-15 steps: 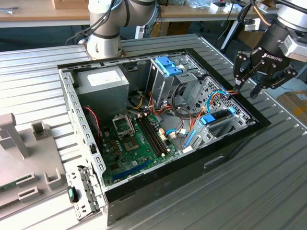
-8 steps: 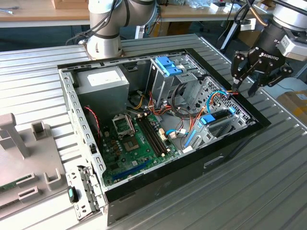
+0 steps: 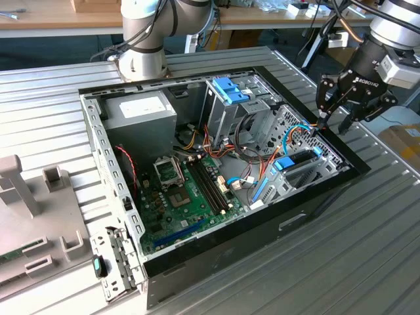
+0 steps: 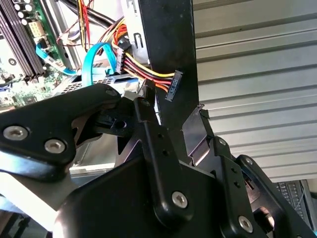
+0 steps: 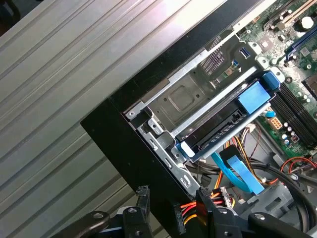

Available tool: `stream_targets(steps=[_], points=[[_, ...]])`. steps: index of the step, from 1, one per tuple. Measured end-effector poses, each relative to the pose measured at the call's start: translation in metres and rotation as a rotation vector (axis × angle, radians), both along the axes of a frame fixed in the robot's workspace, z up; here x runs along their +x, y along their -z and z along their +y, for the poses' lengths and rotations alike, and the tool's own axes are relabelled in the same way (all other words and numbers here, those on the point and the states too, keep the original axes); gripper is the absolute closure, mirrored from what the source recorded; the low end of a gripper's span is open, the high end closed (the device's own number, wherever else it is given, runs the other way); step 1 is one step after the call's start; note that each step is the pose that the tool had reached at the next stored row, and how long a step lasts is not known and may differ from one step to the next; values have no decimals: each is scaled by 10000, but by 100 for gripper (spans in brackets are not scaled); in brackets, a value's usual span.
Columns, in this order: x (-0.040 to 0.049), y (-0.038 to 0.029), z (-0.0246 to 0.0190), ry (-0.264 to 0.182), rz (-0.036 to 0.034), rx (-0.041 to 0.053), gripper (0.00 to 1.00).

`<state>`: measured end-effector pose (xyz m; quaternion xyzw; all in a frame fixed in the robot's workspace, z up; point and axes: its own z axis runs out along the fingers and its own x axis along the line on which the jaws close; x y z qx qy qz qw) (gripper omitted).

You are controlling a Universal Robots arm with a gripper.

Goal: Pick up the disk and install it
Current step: 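Insert the first disk wire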

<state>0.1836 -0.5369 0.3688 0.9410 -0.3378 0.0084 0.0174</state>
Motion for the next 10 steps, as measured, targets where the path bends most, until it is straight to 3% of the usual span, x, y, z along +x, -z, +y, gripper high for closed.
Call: stream_targets(steps=[10], points=[[-21, 7, 6, -10, 0, -6, 51]])
